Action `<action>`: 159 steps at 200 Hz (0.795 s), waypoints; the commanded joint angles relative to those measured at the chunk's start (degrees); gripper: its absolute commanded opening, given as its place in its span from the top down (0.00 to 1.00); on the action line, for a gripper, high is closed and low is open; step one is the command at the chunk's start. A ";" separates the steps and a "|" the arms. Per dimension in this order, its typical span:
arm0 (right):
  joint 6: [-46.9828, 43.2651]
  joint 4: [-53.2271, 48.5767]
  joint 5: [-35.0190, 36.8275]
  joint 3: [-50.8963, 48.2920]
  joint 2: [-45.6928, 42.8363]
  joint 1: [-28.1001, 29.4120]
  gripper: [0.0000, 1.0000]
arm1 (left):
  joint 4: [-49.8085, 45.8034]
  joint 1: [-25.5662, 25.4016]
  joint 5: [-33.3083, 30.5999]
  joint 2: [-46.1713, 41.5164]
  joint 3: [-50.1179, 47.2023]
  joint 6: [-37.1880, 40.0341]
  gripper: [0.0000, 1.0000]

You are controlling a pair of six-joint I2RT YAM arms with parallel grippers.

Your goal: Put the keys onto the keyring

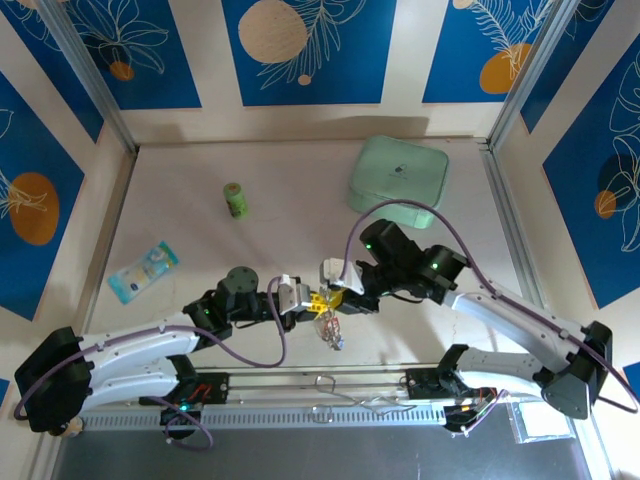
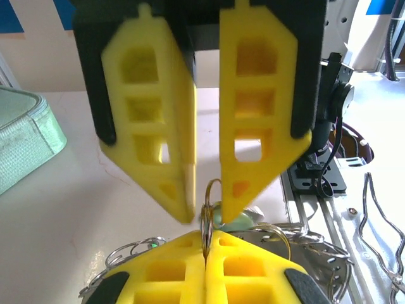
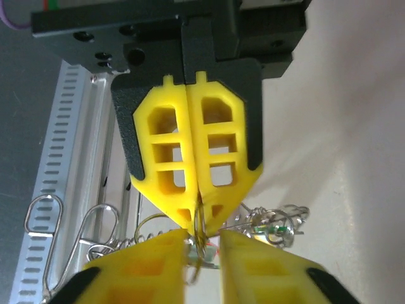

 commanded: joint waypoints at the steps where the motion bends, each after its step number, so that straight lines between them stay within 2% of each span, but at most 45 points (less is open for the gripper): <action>1: 4.36 2.58 -4.87 -2.02 -3.04 -1.49 0.75 | 2.08 -0.23 0.53 -0.91 1.46 0.21 1.00; 68: 6.93 0.81 -6.06 -2.12 -1.49 -1.62 0.74 | 2.27 -0.50 0.20 -0.12 1.89 0.36 1.00; 82: 7.39 1.31 -4.11 -1.89 -1.97 -1.65 0.74 | 2.14 -0.50 -0.34 -0.29 1.78 0.41 1.00; 102: 6.05 4.49 0.14 -3.61 -5.21 -1.63 0.68 | 1.97 -0.50 -1.57 -0.38 1.80 -0.09 1.00; 127: -1.39 11.58 9.79 -8.39 -11.03 0.48 0.65 | 1.66 -0.50 -2.88 0.29 2.11 -2.83 1.00; 147: -15.56 17.65 16.44 -14.11 -14.73 3.46 0.66 | 1.78 -0.48 -2.29 1.49 2.50 -5.01 1.00; 159: -20.19 20.56 17.99 -16.12 -15.79 4.45 0.68 | 2.42 -0.50 -1.88 2.21 2.56 -6.01 1.00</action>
